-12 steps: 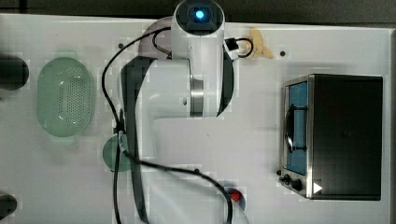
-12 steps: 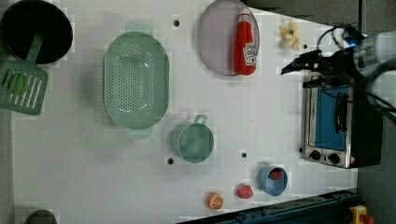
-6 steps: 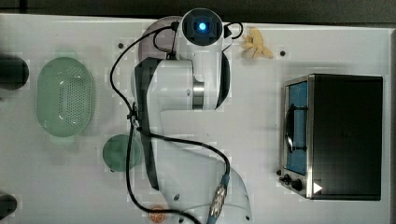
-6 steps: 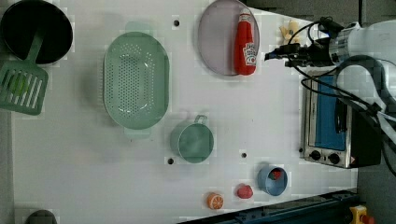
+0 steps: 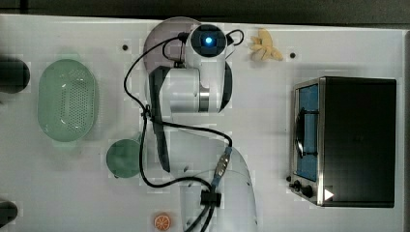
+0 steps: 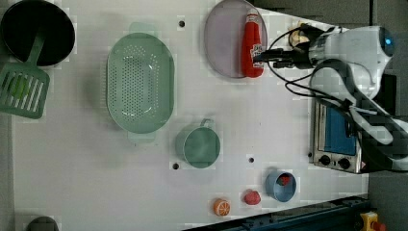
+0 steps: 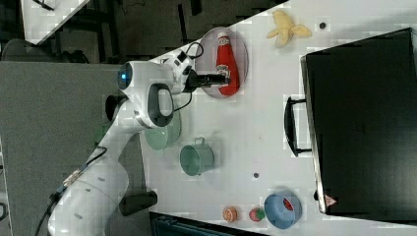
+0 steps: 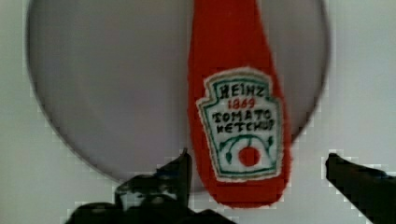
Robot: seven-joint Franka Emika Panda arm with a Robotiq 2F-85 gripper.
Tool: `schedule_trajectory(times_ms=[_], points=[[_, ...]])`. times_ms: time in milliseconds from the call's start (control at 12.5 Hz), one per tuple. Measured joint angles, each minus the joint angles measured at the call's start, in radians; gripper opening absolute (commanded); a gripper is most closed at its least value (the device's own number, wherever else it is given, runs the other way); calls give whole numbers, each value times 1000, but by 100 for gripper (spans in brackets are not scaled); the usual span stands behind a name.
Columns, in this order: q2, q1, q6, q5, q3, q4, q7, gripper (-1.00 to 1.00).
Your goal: Pick ketchup from plate and place it on table.
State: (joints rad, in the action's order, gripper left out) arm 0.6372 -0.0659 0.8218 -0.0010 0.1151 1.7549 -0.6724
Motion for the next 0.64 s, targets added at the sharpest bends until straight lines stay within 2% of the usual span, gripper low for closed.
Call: schedule_trajectory(times_ms=[560, 640], points=[[129, 14, 169, -7, 3, -8, -12, 100], [138, 17, 180, -6, -1, -8, -12, 90]])
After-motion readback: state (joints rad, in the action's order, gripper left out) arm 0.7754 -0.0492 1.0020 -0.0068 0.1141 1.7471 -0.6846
